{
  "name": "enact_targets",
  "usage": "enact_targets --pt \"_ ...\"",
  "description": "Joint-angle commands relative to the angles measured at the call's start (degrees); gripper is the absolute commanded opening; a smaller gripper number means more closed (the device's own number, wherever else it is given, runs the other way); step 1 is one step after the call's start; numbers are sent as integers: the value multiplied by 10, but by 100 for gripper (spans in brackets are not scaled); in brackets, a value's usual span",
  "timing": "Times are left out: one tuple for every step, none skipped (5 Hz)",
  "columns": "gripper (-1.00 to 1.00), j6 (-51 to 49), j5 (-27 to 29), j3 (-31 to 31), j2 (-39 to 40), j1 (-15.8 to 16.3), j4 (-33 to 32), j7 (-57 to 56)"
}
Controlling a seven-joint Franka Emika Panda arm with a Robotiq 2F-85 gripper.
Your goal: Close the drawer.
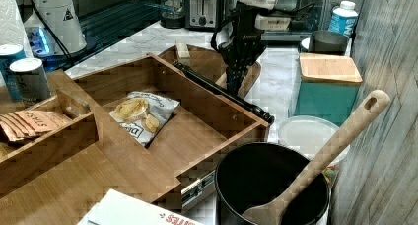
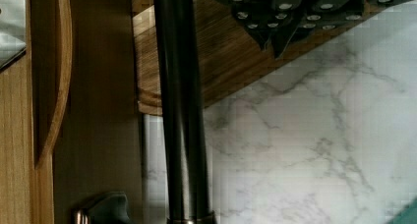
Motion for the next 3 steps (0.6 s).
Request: enact_targets --pt "-100 7 -1 -13 -20 -36 75 -51" --pt "-100 -5 12 -15 -24 -51 76 -79" --pt "-100 -16 23 -20 -31 -68 68 -106"
